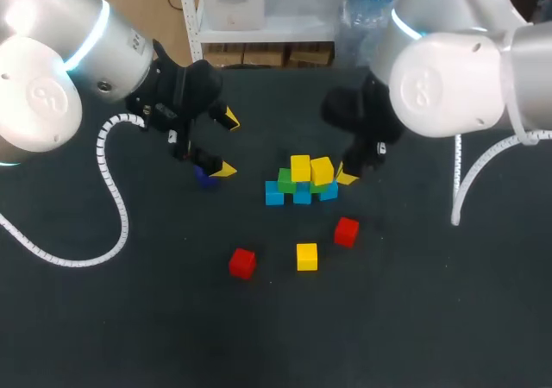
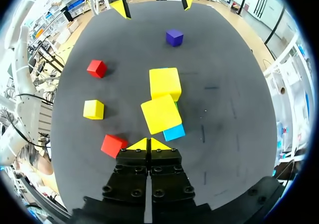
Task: Place the blue cubes, place green cubes on the blue cubes, place the yellow cubes on the green cubes, then place the red cubes on the yellow cubes, and place purple cube on the red cubes.
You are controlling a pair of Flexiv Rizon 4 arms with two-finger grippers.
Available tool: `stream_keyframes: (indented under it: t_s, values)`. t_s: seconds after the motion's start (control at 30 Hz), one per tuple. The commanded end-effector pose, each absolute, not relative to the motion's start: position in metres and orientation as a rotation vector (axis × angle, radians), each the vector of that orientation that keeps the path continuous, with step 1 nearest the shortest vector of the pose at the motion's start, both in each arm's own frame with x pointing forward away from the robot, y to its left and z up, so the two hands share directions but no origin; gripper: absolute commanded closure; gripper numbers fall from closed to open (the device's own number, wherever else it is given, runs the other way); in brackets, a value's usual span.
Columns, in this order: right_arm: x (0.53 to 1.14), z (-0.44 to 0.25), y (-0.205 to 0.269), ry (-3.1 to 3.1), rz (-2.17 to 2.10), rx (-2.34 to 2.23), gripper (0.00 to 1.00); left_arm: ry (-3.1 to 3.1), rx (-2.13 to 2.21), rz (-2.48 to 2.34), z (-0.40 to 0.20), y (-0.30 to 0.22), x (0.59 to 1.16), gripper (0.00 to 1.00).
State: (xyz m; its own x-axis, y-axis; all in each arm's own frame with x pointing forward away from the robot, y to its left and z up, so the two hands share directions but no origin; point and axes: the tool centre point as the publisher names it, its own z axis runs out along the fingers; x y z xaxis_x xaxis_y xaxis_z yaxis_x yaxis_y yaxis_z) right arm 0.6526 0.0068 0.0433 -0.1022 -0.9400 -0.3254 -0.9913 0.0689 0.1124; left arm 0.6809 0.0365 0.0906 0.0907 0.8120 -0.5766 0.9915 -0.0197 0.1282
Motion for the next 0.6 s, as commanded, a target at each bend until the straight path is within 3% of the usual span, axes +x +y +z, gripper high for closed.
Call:
stream_keyframes:
  t_s: [0.03,0.6]
  values:
    - [0.6520,0.0441,0.0067,2.165,0.458,-1.986,1.00,1.759,1.877,-0.477,0.0897,0.0381,0.6808,0.00]
    - [0.6503,0.0444,0.0101,2.154,0.466,-1.993,1.00,1.759,1.877,-0.477,0.0897,0.0381,0.6808,0.00]
